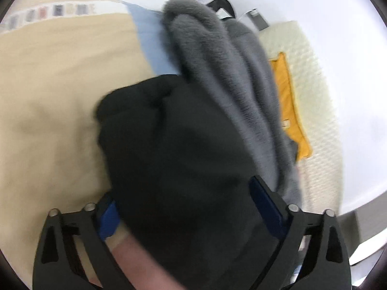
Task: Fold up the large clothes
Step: 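Move the left tool to the other sleeve cuff and grasp it, then lift the sleeve with the left tool and carry it over the jacket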
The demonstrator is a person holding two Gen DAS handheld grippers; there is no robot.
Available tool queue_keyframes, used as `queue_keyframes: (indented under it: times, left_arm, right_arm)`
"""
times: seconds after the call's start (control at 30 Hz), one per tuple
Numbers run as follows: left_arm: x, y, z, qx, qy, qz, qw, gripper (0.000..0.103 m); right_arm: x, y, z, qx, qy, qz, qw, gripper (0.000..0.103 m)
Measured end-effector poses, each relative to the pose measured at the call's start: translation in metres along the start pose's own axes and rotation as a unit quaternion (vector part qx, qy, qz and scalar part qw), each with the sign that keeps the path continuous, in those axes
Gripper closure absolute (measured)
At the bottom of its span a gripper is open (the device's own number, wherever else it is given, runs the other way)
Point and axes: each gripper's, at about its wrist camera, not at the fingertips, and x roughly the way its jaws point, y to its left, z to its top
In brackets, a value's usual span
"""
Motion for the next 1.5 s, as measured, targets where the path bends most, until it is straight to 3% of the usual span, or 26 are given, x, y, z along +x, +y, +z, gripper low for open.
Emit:
queue_keyframes:
  times: [0.07, 0.13, 0.2, 0.23, 0.33, 0.53, 0.9, 1.2, 1.5]
  left_arm:
    - [0.009, -0.004, -0.001, -0.004, 0.016, 0.006, 0.9998, 0.030]
    - [0.012, -0.007, -0.004, -0.016, 0.026, 0.012, 0.9995, 0.058]
    - [0.007, -0.012, -0.006, -0.015, 0.022, -0.002, 0.9996, 0.079]
    - [0.002, -0.018, -0.008, -0.006, 0.018, 0.001, 0.9998, 0.087]
    - [-0.019, -0.042, -0.013, 0.023, 0.002, 0.037, 0.9990, 0.097]
    - [-0.081, -0.100, -0.017, 0.069, -0.040, 0.052, 0.9954, 0.099]
    - [-0.180, -0.208, -0.047, 0.176, -0.079, 0.035, 0.9806, 0.099]
    - [-0.215, -0.293, -0.098, 0.261, -0.102, 0.023, 0.9596, 0.099]
    - [-0.231, -0.379, -0.167, 0.347, -0.101, 0.000, 0.9323, 0.099]
  right_arm:
    - [0.001, 0.001, 0.000, -0.002, 0.002, 0.000, 1.000, 0.000]
    - [-0.001, 0.001, 0.000, -0.002, 0.000, 0.003, 1.000, 0.000]
    - [-0.005, 0.000, 0.001, -0.003, -0.005, 0.005, 1.000, 0.000]
    - [-0.007, -0.001, 0.002, -0.003, -0.007, 0.007, 1.000, 0.000]
    - [-0.012, -0.002, 0.001, -0.003, -0.009, 0.019, 1.000, 0.000]
    - [-0.020, -0.004, -0.001, -0.013, -0.004, 0.046, 0.999, 0.000]
    - [-0.045, -0.009, -0.001, -0.038, -0.032, 0.083, 0.995, 0.000]
    - [-0.060, -0.026, 0.004, -0.042, -0.053, 0.104, 0.992, 0.000]
    - [-0.067, -0.052, 0.010, -0.046, -0.074, 0.105, 0.991, 0.000]
